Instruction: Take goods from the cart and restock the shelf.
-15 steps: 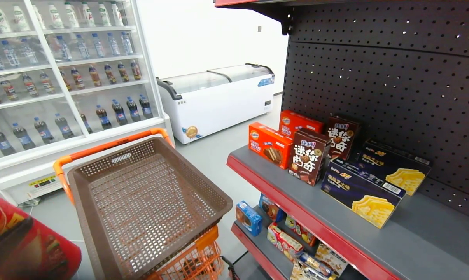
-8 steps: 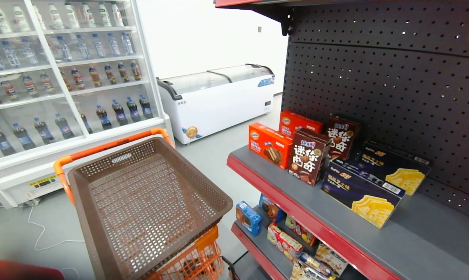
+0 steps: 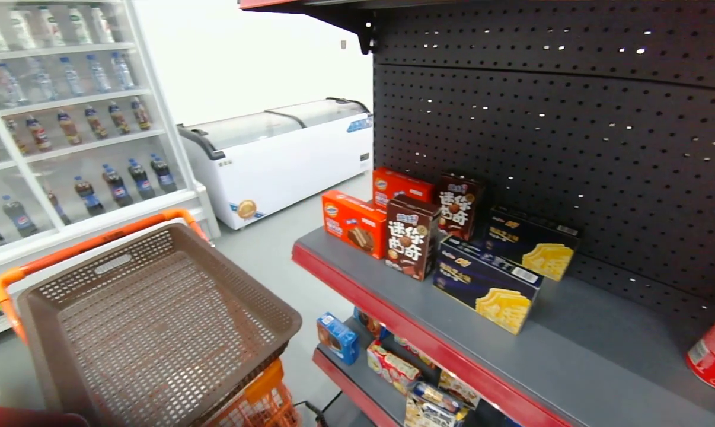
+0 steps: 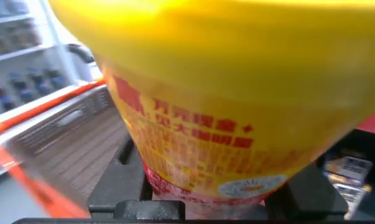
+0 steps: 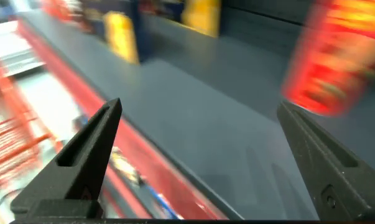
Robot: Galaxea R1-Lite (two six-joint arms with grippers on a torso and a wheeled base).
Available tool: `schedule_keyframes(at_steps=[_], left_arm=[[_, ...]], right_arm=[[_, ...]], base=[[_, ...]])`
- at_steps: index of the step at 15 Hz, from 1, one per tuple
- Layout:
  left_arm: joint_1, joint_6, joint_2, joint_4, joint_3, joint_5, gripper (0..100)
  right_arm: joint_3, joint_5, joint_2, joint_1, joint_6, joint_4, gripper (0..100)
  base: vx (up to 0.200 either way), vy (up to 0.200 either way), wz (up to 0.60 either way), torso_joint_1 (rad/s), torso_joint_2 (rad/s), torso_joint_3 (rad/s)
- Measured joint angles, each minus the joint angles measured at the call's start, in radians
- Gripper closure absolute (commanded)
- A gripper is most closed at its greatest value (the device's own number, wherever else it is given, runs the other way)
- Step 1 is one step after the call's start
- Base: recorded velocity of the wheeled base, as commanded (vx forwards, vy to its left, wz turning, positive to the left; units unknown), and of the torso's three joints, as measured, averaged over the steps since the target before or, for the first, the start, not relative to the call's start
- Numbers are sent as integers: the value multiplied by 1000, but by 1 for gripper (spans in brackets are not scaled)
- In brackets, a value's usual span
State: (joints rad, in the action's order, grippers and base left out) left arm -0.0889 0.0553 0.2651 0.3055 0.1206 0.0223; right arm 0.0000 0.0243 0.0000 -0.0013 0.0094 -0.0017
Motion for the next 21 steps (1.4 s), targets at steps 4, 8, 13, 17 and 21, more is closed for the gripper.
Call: schedule_keyframes(at_steps=[4,8,13,17,21], left_arm=[[0,0,-64,-161,-1,0,100],[-3,5,-149,-315,69,4,100],[-3,5,-175,-311,70,4,100],[-3,3,-178,-309,56,4,100],[-3,3,-179,-307,44,2,100]], right_arm=[[0,0,0,0,0,0,0],[0,0,0,0,0,0,0],[0,0,0,0,0,0,0],[0,0,0,0,0,1,0],[0,0,0,0,0,0,0]], base=[[0,0,-600,2,-2,0],[0,0,-600,1,1,0],[0,0,-600,0,4,2],[0,0,-150,-1,1,1],[0,0,0,0,0,0]])
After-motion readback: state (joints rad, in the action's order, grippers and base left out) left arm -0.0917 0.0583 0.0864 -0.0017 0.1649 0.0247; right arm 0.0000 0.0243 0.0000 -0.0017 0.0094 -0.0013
